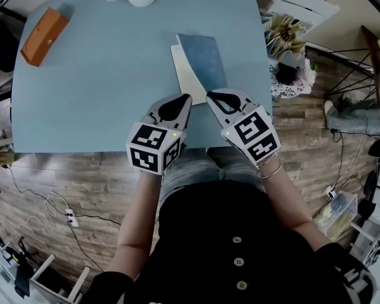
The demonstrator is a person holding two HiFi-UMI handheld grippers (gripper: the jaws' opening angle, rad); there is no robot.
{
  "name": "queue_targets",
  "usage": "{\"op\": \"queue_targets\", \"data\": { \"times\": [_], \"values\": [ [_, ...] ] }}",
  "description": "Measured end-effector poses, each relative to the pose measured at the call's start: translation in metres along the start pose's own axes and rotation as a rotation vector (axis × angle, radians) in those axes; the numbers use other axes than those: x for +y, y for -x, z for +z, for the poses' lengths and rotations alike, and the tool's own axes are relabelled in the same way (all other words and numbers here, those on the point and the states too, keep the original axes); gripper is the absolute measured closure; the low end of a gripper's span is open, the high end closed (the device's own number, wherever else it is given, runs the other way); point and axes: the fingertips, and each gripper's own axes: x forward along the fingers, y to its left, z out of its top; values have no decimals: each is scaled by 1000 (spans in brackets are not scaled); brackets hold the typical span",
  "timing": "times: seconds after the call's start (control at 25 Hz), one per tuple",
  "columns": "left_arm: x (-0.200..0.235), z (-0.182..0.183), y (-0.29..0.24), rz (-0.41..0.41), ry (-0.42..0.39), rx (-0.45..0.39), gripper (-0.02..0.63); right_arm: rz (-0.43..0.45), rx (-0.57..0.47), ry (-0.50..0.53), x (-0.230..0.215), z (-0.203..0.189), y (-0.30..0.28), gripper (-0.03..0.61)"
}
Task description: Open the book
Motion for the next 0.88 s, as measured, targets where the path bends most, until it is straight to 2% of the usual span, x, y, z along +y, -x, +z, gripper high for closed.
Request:
{"op": "queue_targets", "data": {
  "times": [0.32,0.48,0.88],
  "values": [
    [-13,6,-15,-32,-25,15,601,-29,-41,-61,-19,1,19,569],
    [-18,9,-21,-51,-14,24,601,-50,-57,-85,-29,0,30,569],
    [-44,21,-51,-91,-45,29,601,-116,-80,-159,-69,-18,59,569]
  ]
}}
